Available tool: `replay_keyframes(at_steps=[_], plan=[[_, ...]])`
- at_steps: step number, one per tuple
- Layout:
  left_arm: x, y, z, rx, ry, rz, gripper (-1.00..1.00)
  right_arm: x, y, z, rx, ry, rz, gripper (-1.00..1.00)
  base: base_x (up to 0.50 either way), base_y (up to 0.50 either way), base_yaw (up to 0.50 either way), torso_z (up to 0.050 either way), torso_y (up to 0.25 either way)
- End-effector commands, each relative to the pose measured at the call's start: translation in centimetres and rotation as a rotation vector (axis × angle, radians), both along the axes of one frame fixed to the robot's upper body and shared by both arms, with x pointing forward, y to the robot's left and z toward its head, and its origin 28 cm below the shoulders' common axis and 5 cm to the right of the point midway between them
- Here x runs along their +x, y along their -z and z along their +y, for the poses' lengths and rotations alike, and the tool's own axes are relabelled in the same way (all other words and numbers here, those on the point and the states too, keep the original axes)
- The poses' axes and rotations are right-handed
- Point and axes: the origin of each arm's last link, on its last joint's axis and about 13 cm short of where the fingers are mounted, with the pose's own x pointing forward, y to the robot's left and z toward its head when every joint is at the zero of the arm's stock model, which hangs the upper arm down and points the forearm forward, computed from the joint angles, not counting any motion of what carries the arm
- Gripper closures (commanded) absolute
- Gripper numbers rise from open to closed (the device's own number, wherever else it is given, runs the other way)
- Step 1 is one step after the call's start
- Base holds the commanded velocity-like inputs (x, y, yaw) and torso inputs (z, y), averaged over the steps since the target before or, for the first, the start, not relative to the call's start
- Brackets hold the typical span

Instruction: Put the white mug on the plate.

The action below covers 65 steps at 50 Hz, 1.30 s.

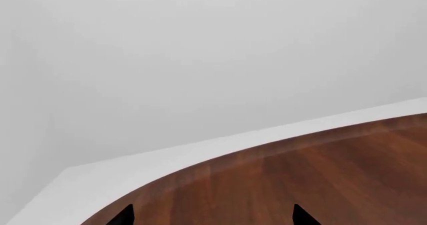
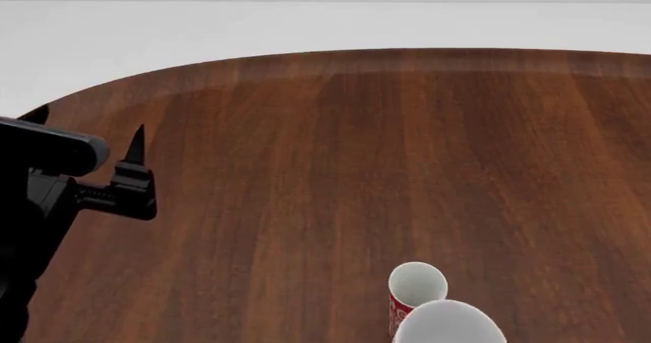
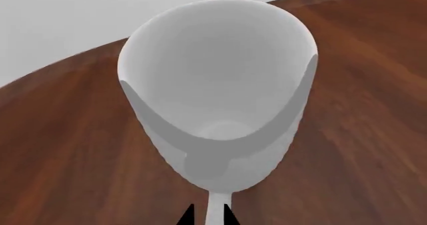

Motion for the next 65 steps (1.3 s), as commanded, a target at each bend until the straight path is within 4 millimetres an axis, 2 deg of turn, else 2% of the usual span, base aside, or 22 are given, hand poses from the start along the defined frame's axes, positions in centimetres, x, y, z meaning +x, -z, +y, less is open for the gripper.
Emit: replay_keyframes(at_steps=[1,23,47,59,65], plan=[[0.6,0.0,-0.2,-0.005,0.020,-0.008,-1.00,-1.6,-0.6,-0.5,0.007,0.102,0.013,1.00,0.00,0.00,0.00,0.000,0.000],[1.8,0.2,-1.2,-0.007,0.059,-0.003,-1.00,-3.8,-1.2,-2.3,-0.087,0.293,0.006,1.00,0.00,0.00,0.00,0.000,0.000],[2.2,0.4,-1.5,0.001,0.068,0.007,-1.00,-5.8,-3.9,-3.9,-0.186,0.447,-0.063,1.00,0.00,0.00,0.00,0.000,0.000],[2.3,0.6,-1.7,0.010,0.073,0.011,-1.00,-6.0,-2.7,-6.5,-0.226,0.617,-0.050,1.00,0.00,0.00,0.00,0.000,0.000],[2.3,0.6,-1.8,0.013,0.070,0.014,-1.00,-5.8,-2.2,-7.5,-0.185,0.661,-0.046,1.00,0.00,0.00,0.00,0.000,0.000]])
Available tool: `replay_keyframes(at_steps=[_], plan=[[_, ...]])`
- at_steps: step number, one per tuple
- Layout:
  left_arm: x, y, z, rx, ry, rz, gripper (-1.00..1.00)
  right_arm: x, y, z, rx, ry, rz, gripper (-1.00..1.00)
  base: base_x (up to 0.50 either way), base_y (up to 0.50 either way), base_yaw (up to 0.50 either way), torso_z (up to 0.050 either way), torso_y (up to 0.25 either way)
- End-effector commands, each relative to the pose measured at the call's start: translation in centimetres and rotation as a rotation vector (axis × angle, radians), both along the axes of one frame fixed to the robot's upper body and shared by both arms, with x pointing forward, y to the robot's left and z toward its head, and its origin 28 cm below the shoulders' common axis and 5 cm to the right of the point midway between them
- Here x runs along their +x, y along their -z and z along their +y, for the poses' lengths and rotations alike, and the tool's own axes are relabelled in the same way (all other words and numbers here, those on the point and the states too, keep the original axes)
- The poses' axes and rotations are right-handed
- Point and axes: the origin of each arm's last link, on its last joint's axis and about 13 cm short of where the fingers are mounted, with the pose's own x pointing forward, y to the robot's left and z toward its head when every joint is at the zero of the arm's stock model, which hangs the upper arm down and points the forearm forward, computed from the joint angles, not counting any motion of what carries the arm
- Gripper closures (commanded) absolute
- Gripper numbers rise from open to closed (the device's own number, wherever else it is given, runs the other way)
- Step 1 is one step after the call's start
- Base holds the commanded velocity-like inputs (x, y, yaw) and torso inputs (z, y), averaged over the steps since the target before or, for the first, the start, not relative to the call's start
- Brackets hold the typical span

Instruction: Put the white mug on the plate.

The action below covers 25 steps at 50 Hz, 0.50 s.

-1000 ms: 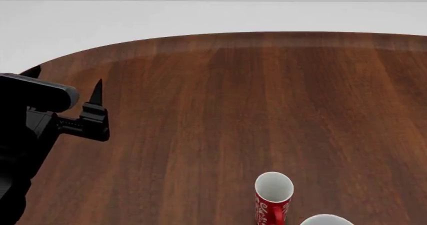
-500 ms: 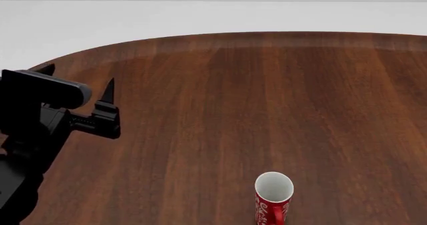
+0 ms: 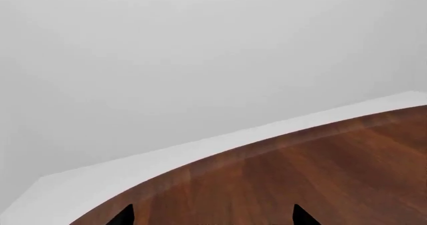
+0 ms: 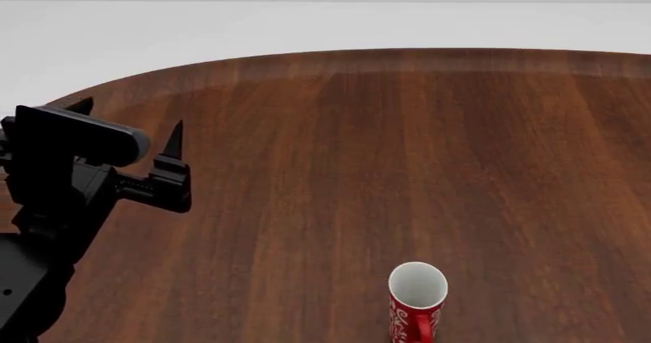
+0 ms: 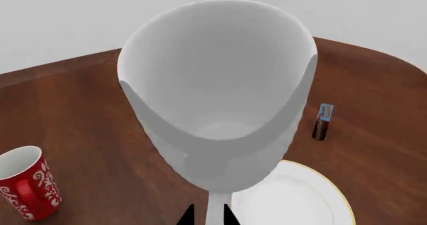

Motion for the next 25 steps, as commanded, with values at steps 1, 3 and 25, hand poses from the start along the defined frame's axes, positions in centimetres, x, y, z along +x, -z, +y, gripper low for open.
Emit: replay_keyframes(at_steps=[1,3,25], plan=[[0.0,0.1,-0.1,0.007,-0.001,0.005,-1.00,0.0,0.6,-2.0,-0.012,0.098,-0.018,1.00,0.00,0.00,0.00,0.000,0.000],[0.0,0.1,-0.2,0.008,0.000,0.006,-1.00,0.0,0.9,-2.5,-0.006,0.112,-0.020,1.00,0.00,0.00,0.00,0.000,0.000],[0.1,-0.1,-0.9,0.038,0.002,0.016,-1.00,-0.3,4.5,-5.2,0.084,0.211,-0.050,1.00,0.00,0.00,0.00,0.000,0.000]])
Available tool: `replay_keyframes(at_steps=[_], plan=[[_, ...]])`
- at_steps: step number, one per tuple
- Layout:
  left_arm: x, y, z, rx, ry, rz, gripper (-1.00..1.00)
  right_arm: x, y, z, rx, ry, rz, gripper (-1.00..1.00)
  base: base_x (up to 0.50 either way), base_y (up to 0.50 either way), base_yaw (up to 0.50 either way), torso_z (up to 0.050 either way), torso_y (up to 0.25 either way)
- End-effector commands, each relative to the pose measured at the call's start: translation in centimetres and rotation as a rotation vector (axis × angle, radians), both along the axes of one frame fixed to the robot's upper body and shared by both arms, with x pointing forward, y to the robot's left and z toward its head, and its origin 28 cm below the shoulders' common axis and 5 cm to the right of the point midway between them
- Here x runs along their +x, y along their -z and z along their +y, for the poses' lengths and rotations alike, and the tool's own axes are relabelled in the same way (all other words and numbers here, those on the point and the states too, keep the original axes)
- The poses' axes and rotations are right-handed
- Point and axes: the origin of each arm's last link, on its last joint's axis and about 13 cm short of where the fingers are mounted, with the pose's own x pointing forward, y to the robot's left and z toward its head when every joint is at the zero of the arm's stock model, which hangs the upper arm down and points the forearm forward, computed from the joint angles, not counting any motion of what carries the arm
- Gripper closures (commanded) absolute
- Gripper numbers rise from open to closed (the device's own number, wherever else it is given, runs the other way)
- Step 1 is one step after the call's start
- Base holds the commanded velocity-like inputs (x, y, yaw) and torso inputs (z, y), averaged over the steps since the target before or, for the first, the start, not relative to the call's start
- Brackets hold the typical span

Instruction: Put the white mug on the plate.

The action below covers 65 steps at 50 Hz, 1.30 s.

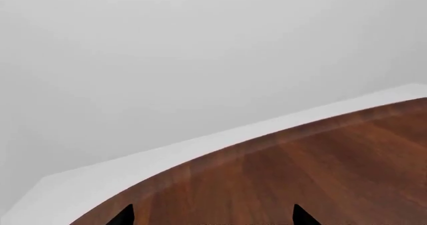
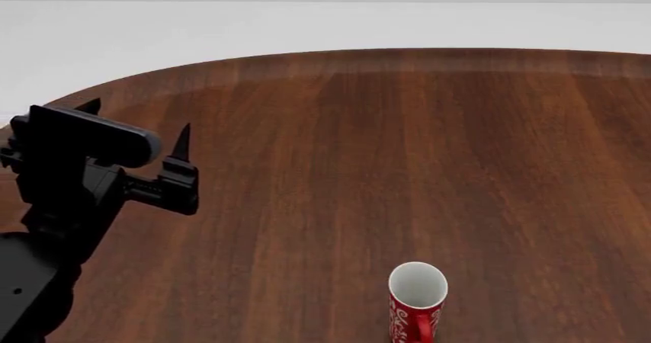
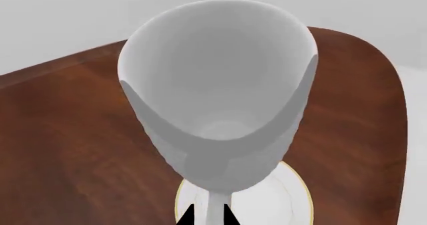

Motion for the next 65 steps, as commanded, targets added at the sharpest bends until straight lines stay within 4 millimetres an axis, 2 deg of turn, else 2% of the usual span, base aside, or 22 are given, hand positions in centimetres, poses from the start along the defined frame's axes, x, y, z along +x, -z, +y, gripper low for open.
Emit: replay_keyframes(at_steps=[1,18,44,57,65], plan=[[0.0,-0.2,-0.4,0.016,0.003,0.005,-1.00,-0.2,1.8,-1.3,0.032,0.050,-0.020,1.00,0.00,0.00,0.00,0.000,0.000],[0.0,-0.5,-1.1,0.039,0.007,0.006,-1.00,0.1,3.7,-1.9,0.121,0.070,-0.042,1.00,0.00,0.00,0.00,0.000,0.000],[-0.1,-0.4,-1.3,0.056,0.006,0.012,-1.00,0.1,5.6,-2.9,0.155,0.126,-0.035,1.00,0.00,0.00,0.00,0.000,0.000],[-0.1,-0.3,-1.4,0.059,0.009,0.016,-1.00,0.7,6.6,-3.1,0.168,0.125,-0.003,1.00,0.00,0.00,0.00,0.000,0.000],[-0.3,-0.3,-1.4,0.057,0.007,0.017,-1.00,1.8,7.0,-2.9,0.171,0.085,0.036,1.00,0.00,0.00,0.00,0.000,0.000]])
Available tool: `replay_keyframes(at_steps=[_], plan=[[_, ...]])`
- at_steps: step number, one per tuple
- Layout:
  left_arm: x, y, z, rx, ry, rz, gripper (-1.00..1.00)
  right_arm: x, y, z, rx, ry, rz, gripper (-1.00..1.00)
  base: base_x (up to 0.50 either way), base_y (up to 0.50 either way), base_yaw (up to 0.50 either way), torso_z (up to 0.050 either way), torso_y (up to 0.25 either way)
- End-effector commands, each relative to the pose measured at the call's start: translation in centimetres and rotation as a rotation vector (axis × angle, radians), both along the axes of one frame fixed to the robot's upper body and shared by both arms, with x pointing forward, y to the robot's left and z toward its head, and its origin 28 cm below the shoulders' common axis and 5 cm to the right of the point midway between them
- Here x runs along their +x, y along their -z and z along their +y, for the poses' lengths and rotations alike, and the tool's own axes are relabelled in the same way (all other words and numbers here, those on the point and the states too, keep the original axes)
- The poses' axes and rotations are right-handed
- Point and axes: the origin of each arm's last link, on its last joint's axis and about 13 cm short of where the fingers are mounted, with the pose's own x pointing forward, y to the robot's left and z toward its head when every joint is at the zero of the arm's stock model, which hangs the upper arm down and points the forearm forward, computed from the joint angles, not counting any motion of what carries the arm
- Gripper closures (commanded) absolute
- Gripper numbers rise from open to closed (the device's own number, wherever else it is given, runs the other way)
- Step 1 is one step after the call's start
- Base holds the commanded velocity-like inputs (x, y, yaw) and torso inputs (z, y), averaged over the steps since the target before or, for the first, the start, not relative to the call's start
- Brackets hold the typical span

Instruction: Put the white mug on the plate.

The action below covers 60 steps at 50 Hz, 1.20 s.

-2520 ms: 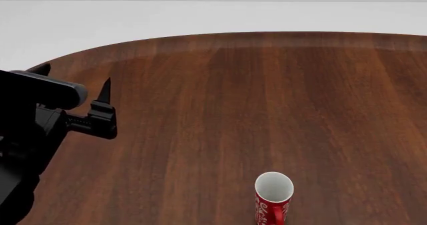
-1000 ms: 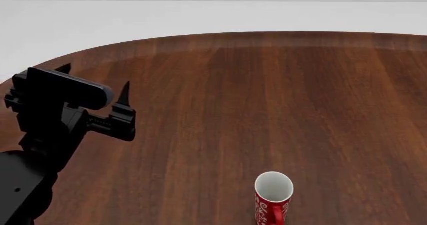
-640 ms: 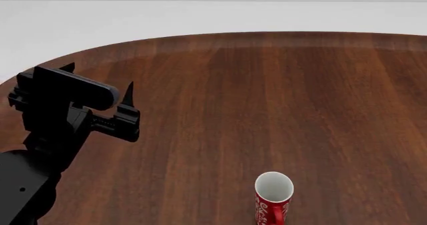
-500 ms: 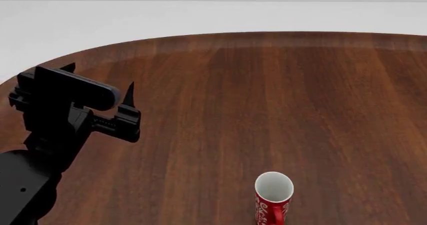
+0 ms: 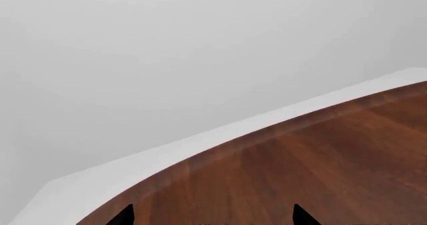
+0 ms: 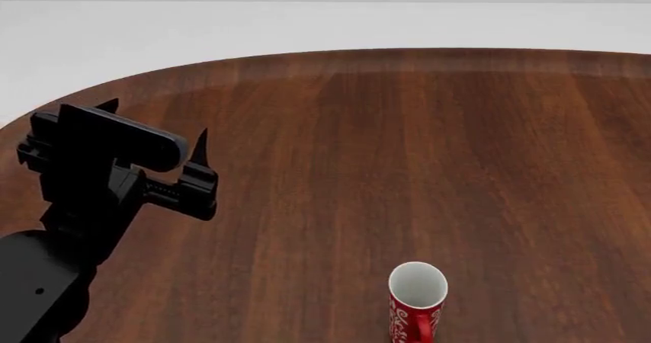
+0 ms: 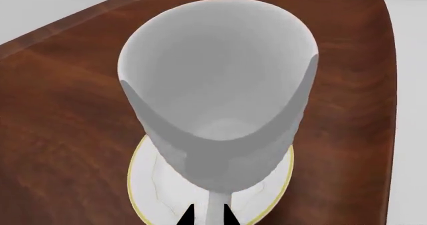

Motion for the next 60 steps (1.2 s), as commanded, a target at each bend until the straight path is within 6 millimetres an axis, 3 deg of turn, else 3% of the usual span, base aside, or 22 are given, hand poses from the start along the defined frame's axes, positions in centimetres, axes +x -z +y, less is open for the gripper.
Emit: replay_keyframes(at_steps=[1,16,60], plan=[[-0.2,0.1,0.0,0.001,0.000,0.002,-1.00,1.3,0.7,0.1,-0.007,-0.048,0.037,1.00,0.00,0.00,0.00,0.000,0.000],[-0.2,0.3,0.0,0.000,-0.002,0.009,-1.00,3.0,1.5,0.2,-0.006,-0.086,0.056,1.00,0.00,0.00,0.00,0.000,0.000],[-0.5,0.4,-0.2,0.010,-0.010,0.012,-1.00,3.3,3.0,-0.7,0.024,-0.053,0.070,1.00,0.00,0.00,0.00,0.000,0.000]])
